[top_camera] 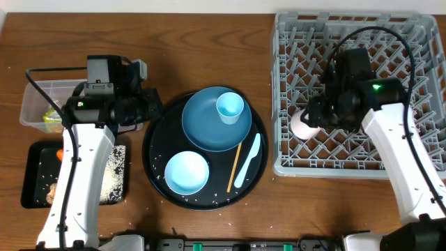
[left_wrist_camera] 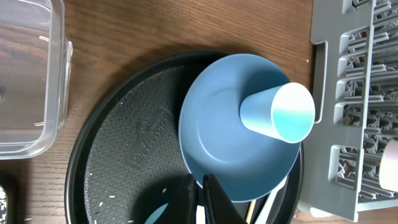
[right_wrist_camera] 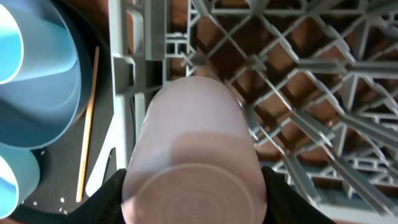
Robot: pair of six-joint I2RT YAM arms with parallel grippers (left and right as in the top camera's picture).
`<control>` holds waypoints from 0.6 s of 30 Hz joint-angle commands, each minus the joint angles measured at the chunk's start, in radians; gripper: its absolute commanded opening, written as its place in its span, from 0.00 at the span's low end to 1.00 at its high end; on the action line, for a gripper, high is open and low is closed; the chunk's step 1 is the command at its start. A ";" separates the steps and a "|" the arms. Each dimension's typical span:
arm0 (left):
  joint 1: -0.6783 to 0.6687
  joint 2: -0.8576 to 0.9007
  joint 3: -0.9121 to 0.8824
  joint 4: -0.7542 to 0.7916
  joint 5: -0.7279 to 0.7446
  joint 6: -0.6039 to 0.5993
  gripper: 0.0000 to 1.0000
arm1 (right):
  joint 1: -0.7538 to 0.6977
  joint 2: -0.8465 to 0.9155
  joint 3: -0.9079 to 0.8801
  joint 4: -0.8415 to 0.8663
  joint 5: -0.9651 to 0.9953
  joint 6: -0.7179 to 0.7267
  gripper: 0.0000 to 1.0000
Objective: Sort waste into correct bins and load items into the dishwasher rack
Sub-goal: 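Carry the pink cup with the right gripper and lower it upside down into the rack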
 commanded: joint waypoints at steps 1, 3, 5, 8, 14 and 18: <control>-0.002 -0.001 0.000 -0.005 -0.009 0.009 0.07 | 0.016 -0.002 -0.023 0.022 0.006 -0.005 0.01; -0.002 -0.001 0.000 -0.006 -0.009 0.009 0.07 | 0.016 -0.002 -0.036 0.034 0.006 -0.005 0.01; -0.002 -0.001 0.000 -0.006 -0.009 0.009 0.07 | 0.016 -0.002 -0.049 0.046 0.006 -0.005 0.01; -0.002 -0.001 0.000 -0.006 -0.009 0.009 0.07 | 0.016 -0.002 -0.077 0.064 0.006 -0.005 0.01; -0.002 -0.001 0.000 -0.009 -0.009 0.009 0.07 | 0.016 -0.002 -0.150 0.137 0.005 -0.019 0.01; -0.002 -0.001 0.000 -0.009 -0.009 0.009 0.08 | 0.016 -0.002 -0.164 0.169 0.005 -0.020 0.10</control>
